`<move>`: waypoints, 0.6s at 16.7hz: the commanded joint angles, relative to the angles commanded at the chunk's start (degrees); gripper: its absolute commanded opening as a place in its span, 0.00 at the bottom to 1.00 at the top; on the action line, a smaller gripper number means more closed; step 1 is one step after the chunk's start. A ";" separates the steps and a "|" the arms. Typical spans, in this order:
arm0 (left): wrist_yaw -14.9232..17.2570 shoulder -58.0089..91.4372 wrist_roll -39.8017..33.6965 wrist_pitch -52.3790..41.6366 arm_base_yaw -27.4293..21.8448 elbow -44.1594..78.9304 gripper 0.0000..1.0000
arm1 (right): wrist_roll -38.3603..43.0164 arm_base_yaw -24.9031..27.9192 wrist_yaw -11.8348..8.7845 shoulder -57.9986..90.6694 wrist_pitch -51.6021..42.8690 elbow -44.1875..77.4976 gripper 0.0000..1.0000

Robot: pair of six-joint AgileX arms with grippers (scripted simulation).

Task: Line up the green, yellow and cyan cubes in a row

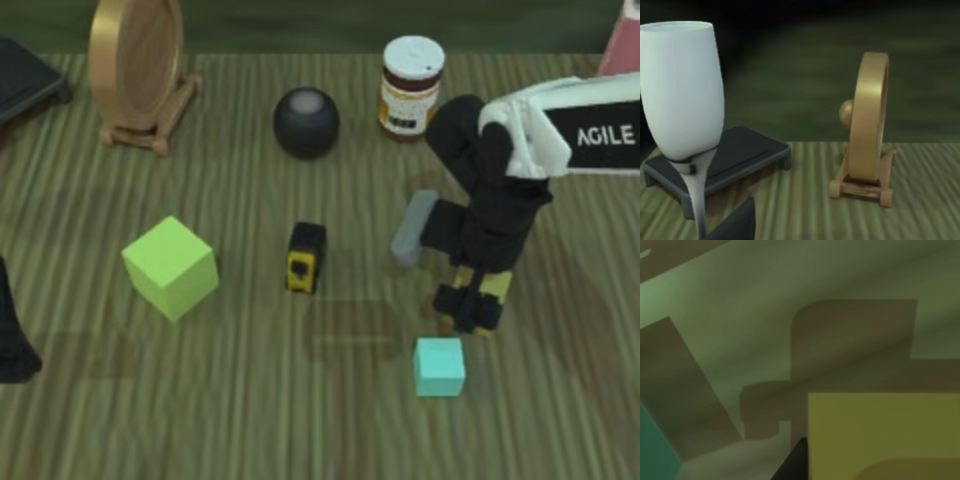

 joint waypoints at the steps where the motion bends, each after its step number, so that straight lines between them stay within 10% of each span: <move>1: 0.00 0.00 0.00 0.00 0.00 0.00 1.00 | 0.00 0.00 0.00 0.00 0.00 0.00 0.00; 10: 0.00 0.00 0.00 0.00 0.00 0.00 1.00 | 0.03 0.76 -0.62 -3.47 -5.02 3.02 0.00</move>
